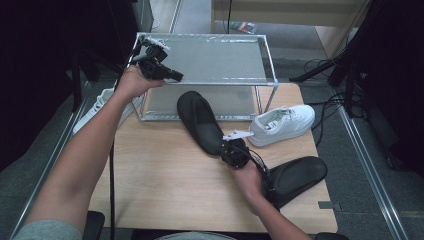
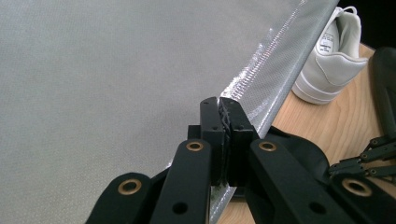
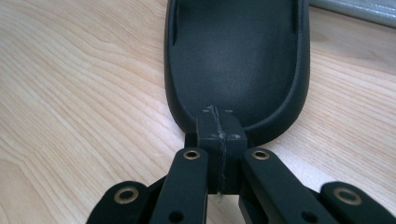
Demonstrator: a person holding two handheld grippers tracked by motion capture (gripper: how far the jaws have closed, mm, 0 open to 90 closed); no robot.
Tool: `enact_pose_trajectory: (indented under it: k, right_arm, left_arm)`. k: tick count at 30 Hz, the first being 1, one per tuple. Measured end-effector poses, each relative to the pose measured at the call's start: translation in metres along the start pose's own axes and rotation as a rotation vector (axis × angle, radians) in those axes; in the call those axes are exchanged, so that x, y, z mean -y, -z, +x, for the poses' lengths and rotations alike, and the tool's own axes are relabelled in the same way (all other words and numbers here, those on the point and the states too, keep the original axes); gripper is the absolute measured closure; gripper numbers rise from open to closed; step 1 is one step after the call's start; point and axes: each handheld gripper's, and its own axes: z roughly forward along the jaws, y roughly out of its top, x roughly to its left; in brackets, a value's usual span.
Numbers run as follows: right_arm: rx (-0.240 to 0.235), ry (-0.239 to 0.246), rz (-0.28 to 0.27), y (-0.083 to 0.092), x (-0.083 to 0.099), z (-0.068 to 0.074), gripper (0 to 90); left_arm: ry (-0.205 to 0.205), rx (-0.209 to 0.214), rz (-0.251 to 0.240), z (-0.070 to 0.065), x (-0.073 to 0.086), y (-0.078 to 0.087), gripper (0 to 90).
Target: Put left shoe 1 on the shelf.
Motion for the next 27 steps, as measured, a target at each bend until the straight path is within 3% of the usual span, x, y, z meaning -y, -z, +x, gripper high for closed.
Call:
enact_pose_trajectory:
  k: [7, 17, 27]
  right_arm:
    - [-0.017, -0.027, -0.014, -0.01, -0.006, 0.004, 90.0]
    - [-0.021, -0.002, -0.029, -0.028, -0.02, 0.013, 90.0]
    - [-0.029, -0.043, -0.052, -0.046, -0.033, 0.016, 90.0]
  left_arm:
    - [0.005, 0.002, -0.001, 0.0, 0.0, 0.0, 89.9]
    - [0.014, 0.014, -0.01, 0.002, 0.001, 0.0, 89.9]
    - [0.02, 0.025, -0.024, 0.004, 0.003, 0.0, 89.9]
